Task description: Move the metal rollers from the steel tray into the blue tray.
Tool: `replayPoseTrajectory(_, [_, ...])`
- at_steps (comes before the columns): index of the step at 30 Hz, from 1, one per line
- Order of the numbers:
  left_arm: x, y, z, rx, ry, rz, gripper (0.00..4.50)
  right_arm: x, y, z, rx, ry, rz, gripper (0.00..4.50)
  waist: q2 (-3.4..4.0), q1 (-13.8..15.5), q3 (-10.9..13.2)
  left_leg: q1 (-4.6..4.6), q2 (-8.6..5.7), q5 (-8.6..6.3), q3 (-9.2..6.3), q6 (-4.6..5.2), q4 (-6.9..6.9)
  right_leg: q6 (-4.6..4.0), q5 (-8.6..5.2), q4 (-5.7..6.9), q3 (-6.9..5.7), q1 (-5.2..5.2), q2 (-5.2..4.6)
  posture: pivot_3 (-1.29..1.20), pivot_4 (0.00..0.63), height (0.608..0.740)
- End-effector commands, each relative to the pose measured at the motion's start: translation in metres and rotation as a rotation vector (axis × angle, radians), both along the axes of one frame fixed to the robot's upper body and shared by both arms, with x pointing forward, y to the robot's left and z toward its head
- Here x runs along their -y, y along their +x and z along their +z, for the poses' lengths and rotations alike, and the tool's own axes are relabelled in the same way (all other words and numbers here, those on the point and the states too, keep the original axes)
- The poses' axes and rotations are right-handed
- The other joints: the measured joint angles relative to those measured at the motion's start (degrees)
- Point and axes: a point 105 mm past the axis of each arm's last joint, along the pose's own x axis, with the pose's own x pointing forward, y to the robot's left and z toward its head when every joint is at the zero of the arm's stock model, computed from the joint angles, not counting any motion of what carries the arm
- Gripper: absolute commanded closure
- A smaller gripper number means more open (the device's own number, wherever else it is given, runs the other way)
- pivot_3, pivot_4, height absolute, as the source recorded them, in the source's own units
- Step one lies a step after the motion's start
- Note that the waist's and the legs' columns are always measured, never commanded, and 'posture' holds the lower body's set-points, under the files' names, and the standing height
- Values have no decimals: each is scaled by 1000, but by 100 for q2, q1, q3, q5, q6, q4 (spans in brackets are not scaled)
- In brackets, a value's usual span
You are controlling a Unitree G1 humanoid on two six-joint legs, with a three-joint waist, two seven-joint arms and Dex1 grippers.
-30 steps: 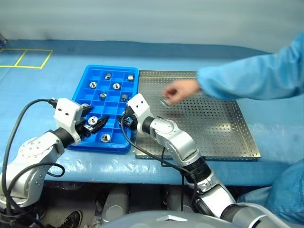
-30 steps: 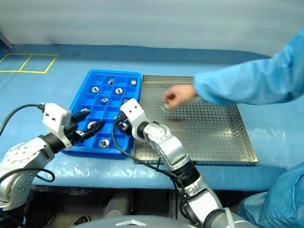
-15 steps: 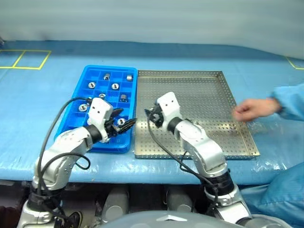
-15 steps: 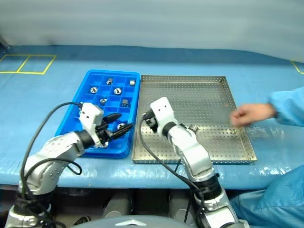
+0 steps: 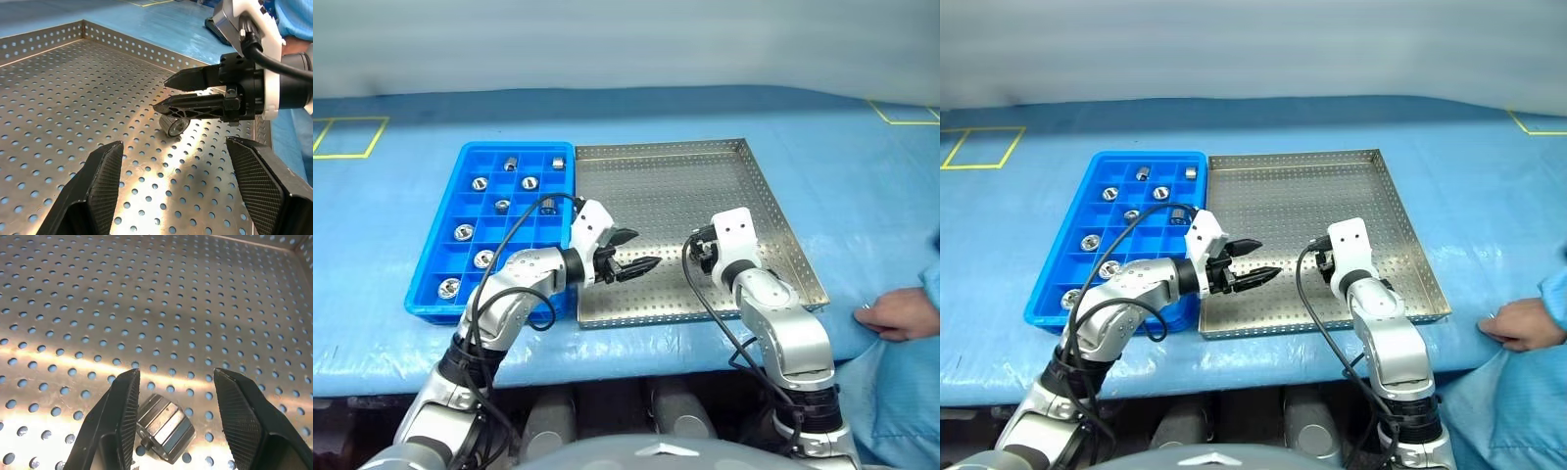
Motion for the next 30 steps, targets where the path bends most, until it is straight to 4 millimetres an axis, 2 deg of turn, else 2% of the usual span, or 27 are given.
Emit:
replayPoseTrajectory(1, [3,1,11,54,-19,-23,811,0,2,5,29,58,-22,2000,0,-30,0,-2,-1,0,2,0,1,1,1,-1,3,-1,-1,-124,150,740])
replayPoseTrajectory(8, [-1,0,9,52,-10,-4,811,6,2,-18,-54,55,-73,2000,0,-39,0,-2,-2,0,2,0,1,6,4,-3,4,-1,-2,-100,150,740])
replayPoseTrajectory(12, [-2,0,7,51,-9,9,811,8,1,-24,-75,61,-86,2774,1,-34,0,-1,-2,0,2,0,1,6,4,-2,4,1,-1,-90,150,740])
replayPoseTrajectory(14, [-3,1,7,52,-6,18,811,5,2,-20,-54,60,-76,2772,1,-30,-1,0,-2,0,2,0,1,6,4,-2,5,1,-1,-88,150,740])
replayPoseTrajectory(19, [-17,7,12,78,-7,75,811,-14,6,8,43,83,9,2772,1,-35,0,-1,-2,0,2,0,1,6,4,-1,5,0,-1,-78,150,740])
replayPoseTrajectory(21, [-32,11,17,103,3,132,811,-30,10,23,88,96,73,2772,2,-49,0,-1,-1,0,2,0,0,8,5,0,5,-2,0,-65,150,740])
replayPoseTrajectory(24, [-66,16,24,140,30,259,811,-69,17,43,144,122,219,2772,4,-76,2,2,4,0,4,0,-1,9,6,5,8,-6,6,-39,150,740])
replayPoseTrajectory(30, [-120,6,38,210,92,469,811,-150,23,55,169,136,522,2772,3,99,2,3,13,0,-6,0,-16,8,6,5,-5,-7,13,71,150,740])
